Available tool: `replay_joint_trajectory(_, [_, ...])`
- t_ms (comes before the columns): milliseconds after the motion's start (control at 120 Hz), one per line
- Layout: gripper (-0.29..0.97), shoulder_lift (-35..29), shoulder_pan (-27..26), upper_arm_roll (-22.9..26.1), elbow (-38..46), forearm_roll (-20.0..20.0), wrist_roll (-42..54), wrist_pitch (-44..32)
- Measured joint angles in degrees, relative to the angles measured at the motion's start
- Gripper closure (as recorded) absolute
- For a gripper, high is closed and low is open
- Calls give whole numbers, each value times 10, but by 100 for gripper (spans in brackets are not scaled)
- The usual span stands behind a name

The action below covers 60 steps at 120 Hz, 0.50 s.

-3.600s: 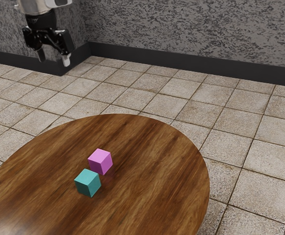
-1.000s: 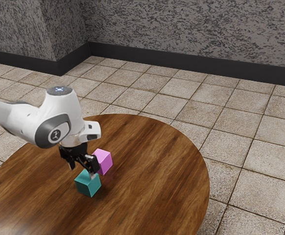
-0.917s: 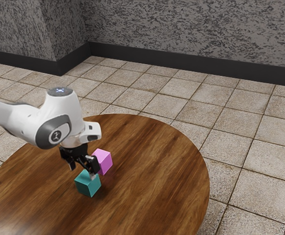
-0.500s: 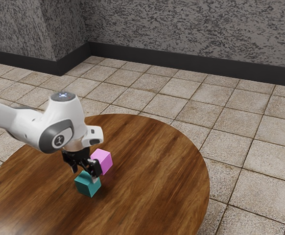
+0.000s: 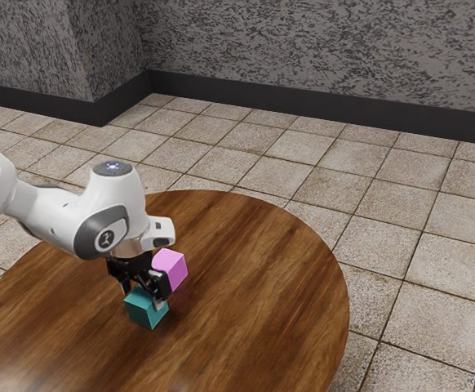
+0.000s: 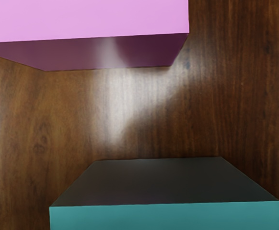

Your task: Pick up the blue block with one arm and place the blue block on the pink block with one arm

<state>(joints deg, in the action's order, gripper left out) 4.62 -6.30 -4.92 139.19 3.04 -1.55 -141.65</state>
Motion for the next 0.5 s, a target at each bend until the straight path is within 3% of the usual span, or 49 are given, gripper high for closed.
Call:
replay_joint_trajectory(217, [2,7,-1,0,0,0,0,-2])
replay_joint_trajectory(500, [25,7,-1,0,0,0,0,-5])
